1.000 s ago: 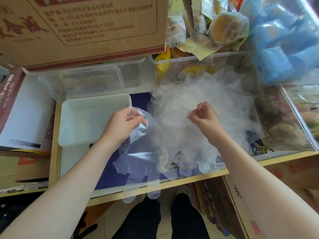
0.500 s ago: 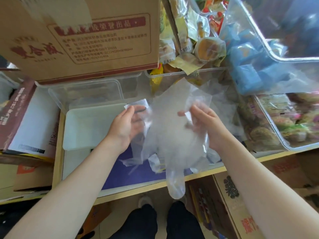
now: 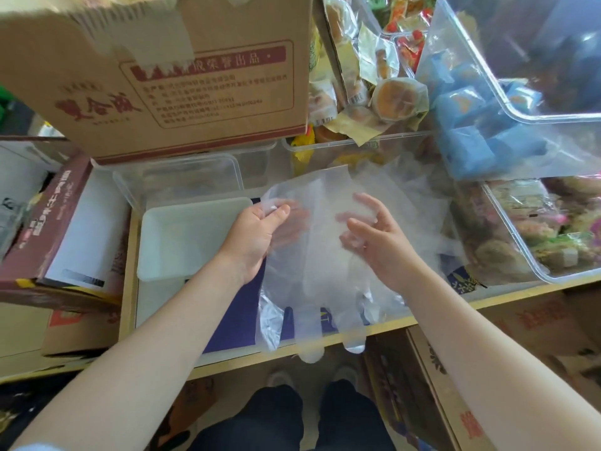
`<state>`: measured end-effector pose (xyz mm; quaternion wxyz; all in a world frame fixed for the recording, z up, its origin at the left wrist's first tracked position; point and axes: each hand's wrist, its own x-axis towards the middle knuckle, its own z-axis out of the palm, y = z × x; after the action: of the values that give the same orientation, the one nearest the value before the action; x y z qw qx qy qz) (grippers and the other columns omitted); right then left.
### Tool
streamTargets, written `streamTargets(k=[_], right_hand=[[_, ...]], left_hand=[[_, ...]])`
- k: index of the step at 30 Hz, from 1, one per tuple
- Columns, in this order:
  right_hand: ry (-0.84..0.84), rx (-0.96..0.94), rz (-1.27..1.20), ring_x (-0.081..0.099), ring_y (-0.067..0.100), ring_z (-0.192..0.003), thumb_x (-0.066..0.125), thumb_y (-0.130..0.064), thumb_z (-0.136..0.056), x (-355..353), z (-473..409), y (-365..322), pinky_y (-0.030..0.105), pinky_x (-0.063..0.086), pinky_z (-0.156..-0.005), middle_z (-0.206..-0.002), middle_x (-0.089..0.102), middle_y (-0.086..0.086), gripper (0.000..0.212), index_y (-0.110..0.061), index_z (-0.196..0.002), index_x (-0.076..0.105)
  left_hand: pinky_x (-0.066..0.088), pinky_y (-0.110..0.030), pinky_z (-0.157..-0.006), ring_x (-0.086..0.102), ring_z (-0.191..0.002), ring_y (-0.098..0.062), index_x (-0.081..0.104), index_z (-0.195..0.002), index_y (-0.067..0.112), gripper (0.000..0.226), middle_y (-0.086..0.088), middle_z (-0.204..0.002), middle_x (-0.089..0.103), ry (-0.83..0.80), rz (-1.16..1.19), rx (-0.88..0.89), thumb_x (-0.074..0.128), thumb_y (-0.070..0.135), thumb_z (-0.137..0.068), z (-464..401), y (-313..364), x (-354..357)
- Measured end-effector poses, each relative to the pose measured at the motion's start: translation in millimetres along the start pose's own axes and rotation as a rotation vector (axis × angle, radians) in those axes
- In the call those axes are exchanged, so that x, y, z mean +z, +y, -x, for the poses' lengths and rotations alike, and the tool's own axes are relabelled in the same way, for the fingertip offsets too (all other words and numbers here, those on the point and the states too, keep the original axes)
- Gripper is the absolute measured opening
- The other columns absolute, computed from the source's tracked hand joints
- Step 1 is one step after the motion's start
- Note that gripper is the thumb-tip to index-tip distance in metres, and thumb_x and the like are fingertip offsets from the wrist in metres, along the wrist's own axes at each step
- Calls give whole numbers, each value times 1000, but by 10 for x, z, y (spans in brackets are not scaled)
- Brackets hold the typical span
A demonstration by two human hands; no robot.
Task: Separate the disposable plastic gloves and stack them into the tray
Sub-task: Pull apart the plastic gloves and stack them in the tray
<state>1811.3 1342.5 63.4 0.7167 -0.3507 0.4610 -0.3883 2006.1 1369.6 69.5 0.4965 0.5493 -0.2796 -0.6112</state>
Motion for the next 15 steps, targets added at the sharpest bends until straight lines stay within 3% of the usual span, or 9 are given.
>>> streamTargets(k=[2, 5, 11, 13, 15], right_hand=[[-61, -10, 113, 61, 9, -69, 74, -18, -73, -82, -10, -89, 24, 50, -77, -95, 69, -1, 39, -24, -109, 60], [-65, -31, 391, 59, 11, -85, 71, -22, -78, -101, -23, -207, 27, 41, -87, -91, 68, -2, 15, -21, -93, 66], [-62, -152, 658, 58, 2, -86, 71, -19, -80, 108, -65, -418, 18, 39, -81, -93, 65, -7, 7, -22, -81, 65], [-22, -236, 707, 55, 3, -97, 73, -18, -79, 166, -110, -437, 14, 38, -81, -105, 60, -7, 15, -21, -70, 61], [-66, -246, 633, 55, 0, -101, 70, -12, -81, 191, -137, -444, 8, 40, -80, -111, 59, -15, 16, -15, -69, 60]], left_hand=[[57, -23, -68, 71, -75, -11, 63, -96, 9, 22, 1, -80, 74, -32, -34, 3, 42, 5, -98, -13, 67, -44], [57, -24, -74, 70, -80, -11, 64, -94, 9, 24, 0, -83, 74, -121, -74, -4, 41, 5, -98, -21, 154, -98], [55, -28, -81, 69, -84, -13, 67, -92, 11, 25, 0, -86, 74, -232, -153, 12, 43, 8, -97, 2, 293, -93], [45, -39, -92, 64, -97, -19, 73, -88, 18, 29, 0, -95, 73, -226, -197, 14, 45, 14, -97, -6, 327, -114], [42, -44, -94, 60, -101, -24, 75, -86, 20, 30, 0, -101, 72, -235, -206, 15, 47, 19, -97, -2, 362, -121]])
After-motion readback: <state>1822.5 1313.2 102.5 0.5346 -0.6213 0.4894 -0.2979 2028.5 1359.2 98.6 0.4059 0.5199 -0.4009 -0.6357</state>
